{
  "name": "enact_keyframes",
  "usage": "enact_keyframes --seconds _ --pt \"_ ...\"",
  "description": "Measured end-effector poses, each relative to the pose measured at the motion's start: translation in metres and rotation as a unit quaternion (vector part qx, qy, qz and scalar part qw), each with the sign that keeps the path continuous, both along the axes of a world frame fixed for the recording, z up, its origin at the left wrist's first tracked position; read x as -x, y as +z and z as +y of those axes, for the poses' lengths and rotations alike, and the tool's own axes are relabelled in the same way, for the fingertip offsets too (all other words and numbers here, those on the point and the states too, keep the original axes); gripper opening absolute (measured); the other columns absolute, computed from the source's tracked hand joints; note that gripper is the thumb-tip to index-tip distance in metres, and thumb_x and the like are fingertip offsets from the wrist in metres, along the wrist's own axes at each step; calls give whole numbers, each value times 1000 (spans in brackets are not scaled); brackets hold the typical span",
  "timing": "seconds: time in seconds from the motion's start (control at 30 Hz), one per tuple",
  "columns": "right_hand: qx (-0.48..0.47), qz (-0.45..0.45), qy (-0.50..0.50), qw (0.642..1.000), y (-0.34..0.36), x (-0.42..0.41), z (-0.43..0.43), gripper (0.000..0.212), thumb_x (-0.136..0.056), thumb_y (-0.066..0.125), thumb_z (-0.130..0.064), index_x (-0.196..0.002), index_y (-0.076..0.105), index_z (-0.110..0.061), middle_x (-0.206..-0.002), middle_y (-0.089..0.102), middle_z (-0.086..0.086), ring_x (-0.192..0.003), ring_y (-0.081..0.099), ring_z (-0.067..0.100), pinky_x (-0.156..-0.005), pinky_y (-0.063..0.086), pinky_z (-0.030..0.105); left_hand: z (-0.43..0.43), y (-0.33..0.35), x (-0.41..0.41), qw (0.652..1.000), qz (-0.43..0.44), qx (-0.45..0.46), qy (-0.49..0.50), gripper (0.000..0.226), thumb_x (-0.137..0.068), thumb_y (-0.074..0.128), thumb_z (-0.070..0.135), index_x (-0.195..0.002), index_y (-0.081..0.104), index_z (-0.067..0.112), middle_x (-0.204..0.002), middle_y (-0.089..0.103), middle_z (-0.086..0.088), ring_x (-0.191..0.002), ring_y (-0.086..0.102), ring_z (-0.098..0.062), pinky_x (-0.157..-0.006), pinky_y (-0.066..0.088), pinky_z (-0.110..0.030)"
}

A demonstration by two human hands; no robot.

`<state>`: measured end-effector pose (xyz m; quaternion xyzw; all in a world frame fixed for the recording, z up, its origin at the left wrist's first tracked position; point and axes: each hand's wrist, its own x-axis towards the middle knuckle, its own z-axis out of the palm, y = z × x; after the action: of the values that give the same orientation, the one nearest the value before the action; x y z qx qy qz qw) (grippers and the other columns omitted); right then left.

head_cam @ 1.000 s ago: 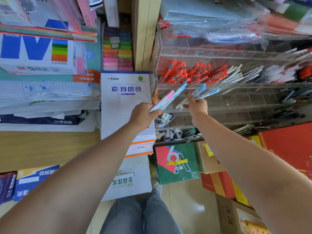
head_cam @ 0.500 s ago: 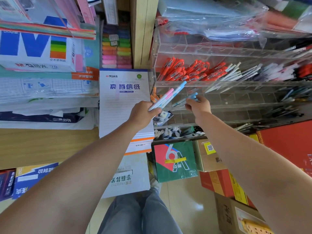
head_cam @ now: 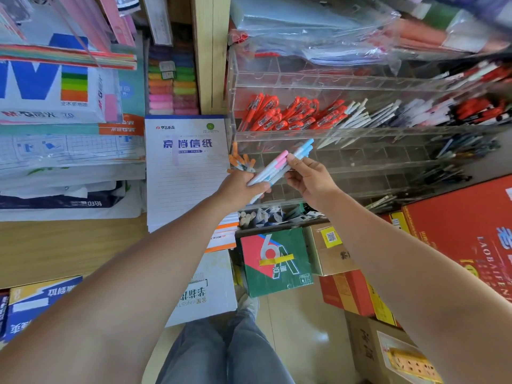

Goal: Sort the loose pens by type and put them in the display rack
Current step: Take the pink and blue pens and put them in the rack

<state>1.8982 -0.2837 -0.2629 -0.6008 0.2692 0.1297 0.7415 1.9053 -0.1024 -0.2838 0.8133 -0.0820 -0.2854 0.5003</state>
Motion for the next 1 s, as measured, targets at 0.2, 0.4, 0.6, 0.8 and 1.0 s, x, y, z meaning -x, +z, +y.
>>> enact_keyframes --seconds 0.2,0.4,0.6,0.8,1.0 --pt "119 -32 -110 986 0 -6 -18 13 -87 70 -18 -77 68 -10 -61 67 -2 -55 60 8 -67 56 20 3 -7 -5 995 -65 -54 57 28 -97 52 29 -100 64 4 -62 46 -1 -54 43 -17 -53 29 -28" --pt "212 -34 -135 967 -7 -16 -15 16 -85 72 -17 -70 68 -17 -71 68 0 -71 65 15 -80 56 27 6 -9 -7 993 -68 -66 72 30 -99 47 31 -103 62 5 -64 47 2 -59 45 -19 -52 31 -28" --pt "318 -34 -75 944 -17 -23 -5 4 -85 69 -14 -82 70 -16 -74 70 3 -72 65 16 -78 57 34 10 -12 -5 998 -19 -16 64 24 -99 49 29 -109 60 10 -70 60 -1 -63 56 -17 -62 45 -32" --pt "305 -54 -74 948 -6 -15 -6 9 -88 65 -9 -94 65 -16 -77 64 -1 -69 67 15 -75 58 29 12 -9 -7 998 -37 -40 38 21 -99 49 30 -100 59 11 -70 52 -2 -64 48 -21 -59 34 -30" --pt "54 7 87 995 10 -2 4 31 -83 69 -29 -100 62 -5 -83 66 4 -58 59 10 -53 49 19 -7 2 -8 999 -19 -23 -26 19 -99 49 28 -99 59 12 -77 56 -5 -65 50 -19 -61 39 -30"
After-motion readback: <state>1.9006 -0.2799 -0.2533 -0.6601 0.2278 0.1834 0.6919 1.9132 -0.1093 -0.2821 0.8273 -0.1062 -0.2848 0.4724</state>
